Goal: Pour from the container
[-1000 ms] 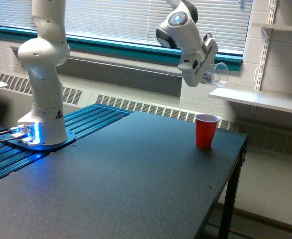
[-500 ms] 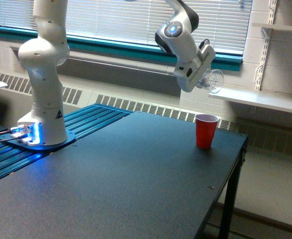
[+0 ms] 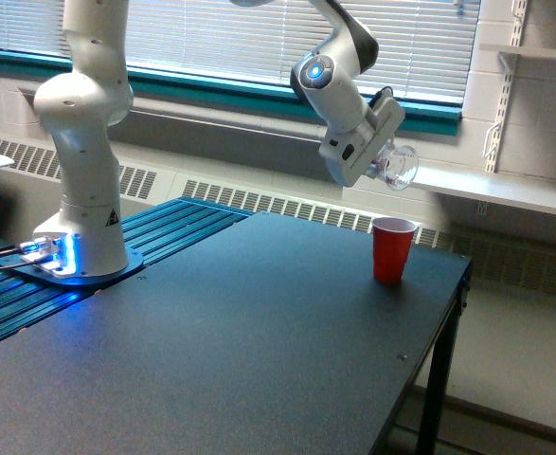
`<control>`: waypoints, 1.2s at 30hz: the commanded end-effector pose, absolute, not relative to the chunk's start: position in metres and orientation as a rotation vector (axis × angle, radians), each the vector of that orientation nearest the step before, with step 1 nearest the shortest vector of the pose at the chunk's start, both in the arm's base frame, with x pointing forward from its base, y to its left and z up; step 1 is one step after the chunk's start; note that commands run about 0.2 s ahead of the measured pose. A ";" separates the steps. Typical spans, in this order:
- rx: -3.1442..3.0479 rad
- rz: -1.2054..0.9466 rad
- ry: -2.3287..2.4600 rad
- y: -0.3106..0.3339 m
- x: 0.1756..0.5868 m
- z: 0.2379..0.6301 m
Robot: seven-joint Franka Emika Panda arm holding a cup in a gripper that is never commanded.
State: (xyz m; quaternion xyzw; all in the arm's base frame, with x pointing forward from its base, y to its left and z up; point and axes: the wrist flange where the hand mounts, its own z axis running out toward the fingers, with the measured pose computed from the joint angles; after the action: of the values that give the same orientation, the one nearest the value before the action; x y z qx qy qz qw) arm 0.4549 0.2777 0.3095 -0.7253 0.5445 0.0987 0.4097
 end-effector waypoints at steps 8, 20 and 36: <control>-1.752 0.337 1.366 0.274 0.448 0.288; -1.652 0.380 1.444 0.249 0.450 0.275; -1.564 0.446 1.491 0.241 0.447 0.263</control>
State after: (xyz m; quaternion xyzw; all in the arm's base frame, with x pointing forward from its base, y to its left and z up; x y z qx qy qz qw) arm 0.4489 0.2392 0.2651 -0.6381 0.6038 0.1715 0.4460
